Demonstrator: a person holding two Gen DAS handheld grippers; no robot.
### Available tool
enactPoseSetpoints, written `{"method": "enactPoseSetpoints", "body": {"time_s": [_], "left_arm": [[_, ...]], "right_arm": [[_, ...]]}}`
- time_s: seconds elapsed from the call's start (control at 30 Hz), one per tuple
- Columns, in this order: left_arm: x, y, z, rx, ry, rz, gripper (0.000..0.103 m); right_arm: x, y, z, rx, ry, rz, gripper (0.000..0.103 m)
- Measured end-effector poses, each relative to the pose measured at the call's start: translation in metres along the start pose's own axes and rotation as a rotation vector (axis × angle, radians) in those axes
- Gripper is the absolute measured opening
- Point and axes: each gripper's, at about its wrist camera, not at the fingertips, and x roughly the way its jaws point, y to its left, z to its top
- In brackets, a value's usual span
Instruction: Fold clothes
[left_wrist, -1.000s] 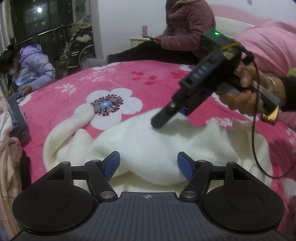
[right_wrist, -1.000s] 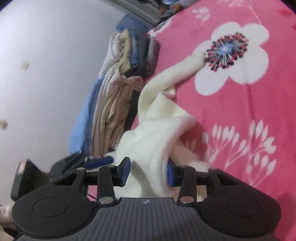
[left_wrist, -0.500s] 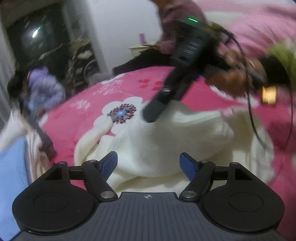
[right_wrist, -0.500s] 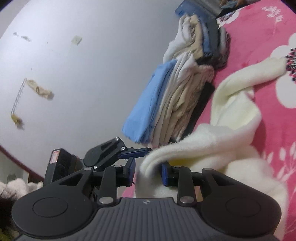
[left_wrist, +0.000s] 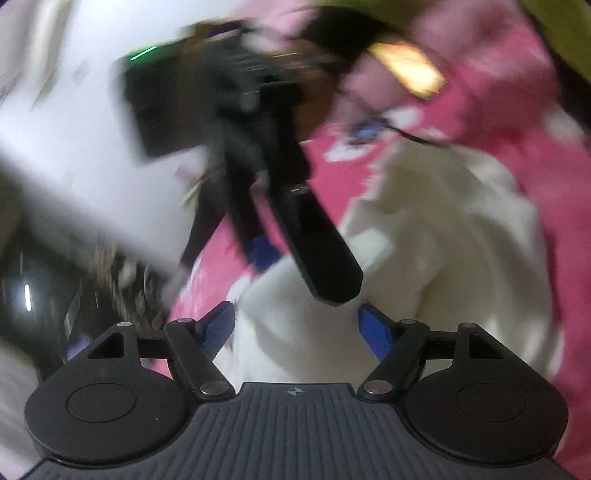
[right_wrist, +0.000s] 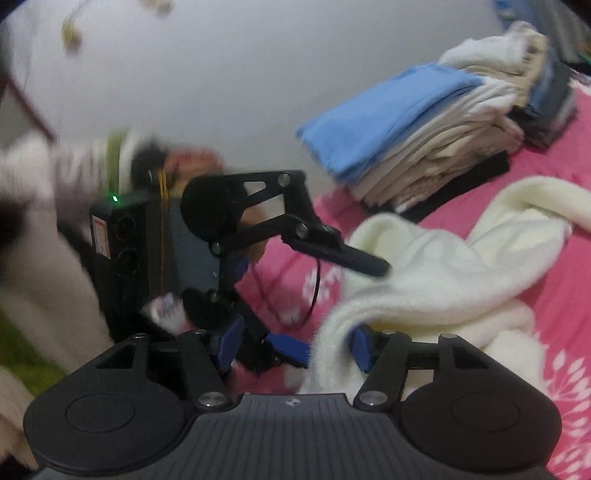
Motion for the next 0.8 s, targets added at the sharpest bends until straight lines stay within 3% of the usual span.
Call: {"method": "enactPoseSetpoints", "body": {"time_s": [0.1,0.13,0.27,0.4,0.5,0.57,0.63,0.7,0.8], "left_arm": [[0.007,-0.006,0.003,0.132,-0.036,-0.04,0.075],[0.01,-0.006,0.003,0.153,-0.042,-0.057,0.076],[0.02,-0.006,0.004,0.195,-0.056,-0.097,0.077],[0.033,-0.001,0.008,0.128,-0.042,-0.142,0.068],[0.039,-0.006,0.014,0.103,-0.016,-0.161,0.05],[0.038,-0.009,0.012,0.087,-0.011,-0.159,0.045],[0.038,-0.012,0.009,0.076,-0.007,-0.121,0.026],[0.034,-0.013,0.006,0.025,-0.001,-0.071,0.02],[0.032,-0.001,0.006,-0.197,0.032,0.012,0.017]], "right_arm": [[0.008,0.011,-0.001,-0.077,0.08,-0.018,0.07],[0.009,0.014,-0.002,-0.09,0.1,-0.024,0.075],[0.007,0.02,-0.012,-0.108,0.129,-0.04,0.076],[-0.019,0.013,-0.028,-0.026,0.043,-0.038,0.076],[-0.044,0.009,-0.05,0.043,-0.024,-0.062,0.075],[-0.066,0.006,-0.067,0.09,-0.078,-0.094,0.073],[-0.085,0.001,-0.087,0.14,-0.129,-0.171,0.073],[-0.093,-0.002,-0.104,0.178,-0.149,-0.27,0.073],[-0.1,-0.004,-0.124,0.211,-0.166,-0.41,0.072]]}}
